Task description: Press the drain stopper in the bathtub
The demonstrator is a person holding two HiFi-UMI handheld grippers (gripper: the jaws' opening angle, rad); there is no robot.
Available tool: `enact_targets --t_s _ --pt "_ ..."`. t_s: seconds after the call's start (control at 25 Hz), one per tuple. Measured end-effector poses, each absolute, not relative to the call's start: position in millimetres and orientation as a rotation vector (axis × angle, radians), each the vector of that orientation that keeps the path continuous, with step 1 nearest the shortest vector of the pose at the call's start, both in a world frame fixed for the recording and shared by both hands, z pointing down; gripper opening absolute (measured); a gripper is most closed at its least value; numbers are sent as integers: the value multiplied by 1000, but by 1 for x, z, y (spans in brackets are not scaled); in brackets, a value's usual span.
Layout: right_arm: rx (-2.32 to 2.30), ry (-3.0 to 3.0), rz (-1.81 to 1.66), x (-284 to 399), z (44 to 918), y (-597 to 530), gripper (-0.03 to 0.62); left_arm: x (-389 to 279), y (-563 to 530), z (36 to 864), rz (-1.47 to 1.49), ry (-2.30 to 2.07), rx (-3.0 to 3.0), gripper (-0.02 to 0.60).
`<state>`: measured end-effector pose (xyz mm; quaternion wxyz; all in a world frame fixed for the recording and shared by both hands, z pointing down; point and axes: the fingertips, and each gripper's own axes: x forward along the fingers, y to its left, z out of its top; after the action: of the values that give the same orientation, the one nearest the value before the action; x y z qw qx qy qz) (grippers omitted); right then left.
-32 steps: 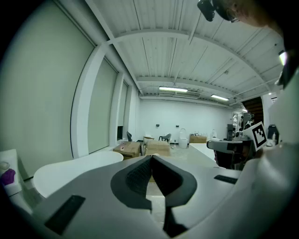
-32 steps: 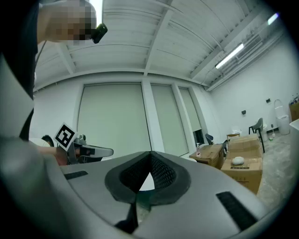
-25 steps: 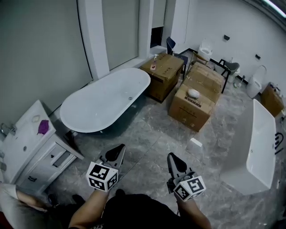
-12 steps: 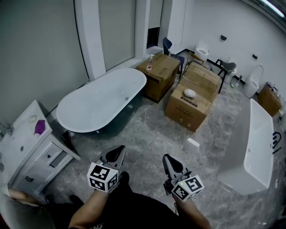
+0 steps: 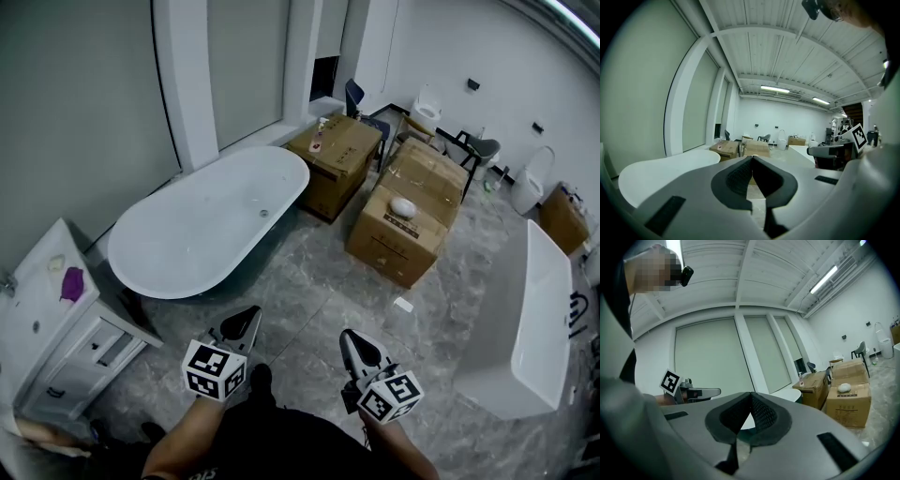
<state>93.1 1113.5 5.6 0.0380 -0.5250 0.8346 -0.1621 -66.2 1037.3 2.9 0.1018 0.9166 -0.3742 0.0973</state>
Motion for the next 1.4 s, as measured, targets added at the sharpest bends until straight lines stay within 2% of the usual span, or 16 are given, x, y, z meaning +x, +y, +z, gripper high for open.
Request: enact_targets --t_s 0.44,0.8,1.16,1.4 --pt "-1607 2616 -573 35 17 976 14 -101 894 10 313 -1024 2715 15" --pt "-1622 2612 -549 9 10 908 14 -126 831 12 305 -999 2727 15" --pt "-1610 2607 -617 36 31 856 14 -115 793 44 349 -1021 2634 15" --pt "-1535 2625 -610 77 43 776 14 -86 730 52 412 -1092 2607 15"
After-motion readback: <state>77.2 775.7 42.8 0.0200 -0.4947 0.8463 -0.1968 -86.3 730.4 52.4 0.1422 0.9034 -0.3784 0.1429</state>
